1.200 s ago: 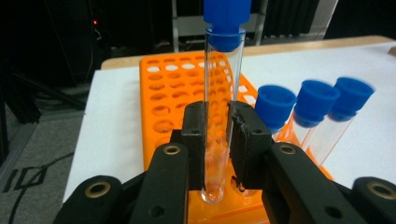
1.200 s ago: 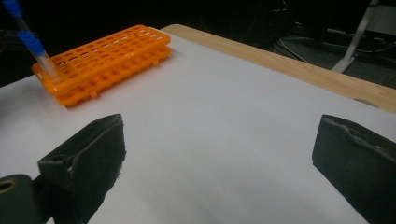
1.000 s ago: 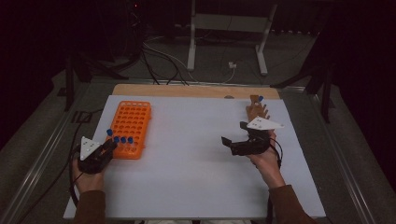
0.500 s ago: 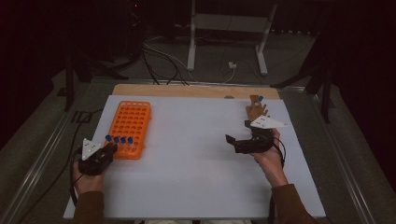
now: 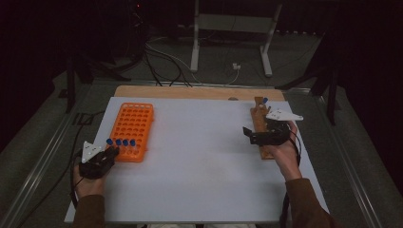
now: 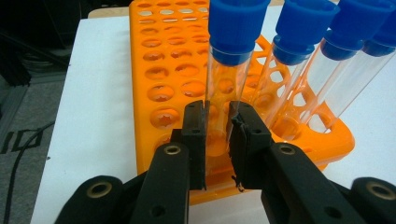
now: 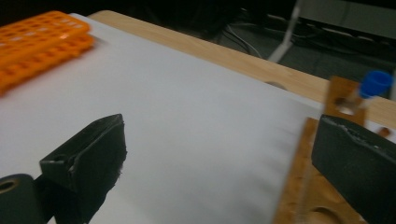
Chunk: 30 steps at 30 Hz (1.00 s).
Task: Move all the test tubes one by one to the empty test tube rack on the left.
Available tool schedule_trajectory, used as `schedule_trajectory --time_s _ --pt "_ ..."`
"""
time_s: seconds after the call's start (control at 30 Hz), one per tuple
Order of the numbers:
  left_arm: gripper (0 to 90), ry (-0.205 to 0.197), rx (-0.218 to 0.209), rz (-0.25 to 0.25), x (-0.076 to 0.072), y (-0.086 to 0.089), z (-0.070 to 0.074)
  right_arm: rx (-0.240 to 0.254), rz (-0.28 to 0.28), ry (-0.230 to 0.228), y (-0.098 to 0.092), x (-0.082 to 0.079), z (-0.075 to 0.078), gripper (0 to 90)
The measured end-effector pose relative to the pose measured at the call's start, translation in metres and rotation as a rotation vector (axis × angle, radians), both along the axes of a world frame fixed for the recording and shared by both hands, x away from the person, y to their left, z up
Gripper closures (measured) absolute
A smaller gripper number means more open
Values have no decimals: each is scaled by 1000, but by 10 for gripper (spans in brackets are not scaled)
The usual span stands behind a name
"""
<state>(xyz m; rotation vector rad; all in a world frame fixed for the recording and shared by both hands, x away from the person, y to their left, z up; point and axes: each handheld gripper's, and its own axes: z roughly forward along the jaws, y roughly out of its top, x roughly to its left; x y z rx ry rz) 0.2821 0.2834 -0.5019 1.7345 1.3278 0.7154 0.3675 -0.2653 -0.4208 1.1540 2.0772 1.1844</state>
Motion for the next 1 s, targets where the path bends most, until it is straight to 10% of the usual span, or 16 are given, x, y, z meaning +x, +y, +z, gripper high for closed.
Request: schedule_trajectory --time_s 1.0 --pt "61 -138 -115 6 -31 -15 33 -11 -225 76 -36 84 -10 152"
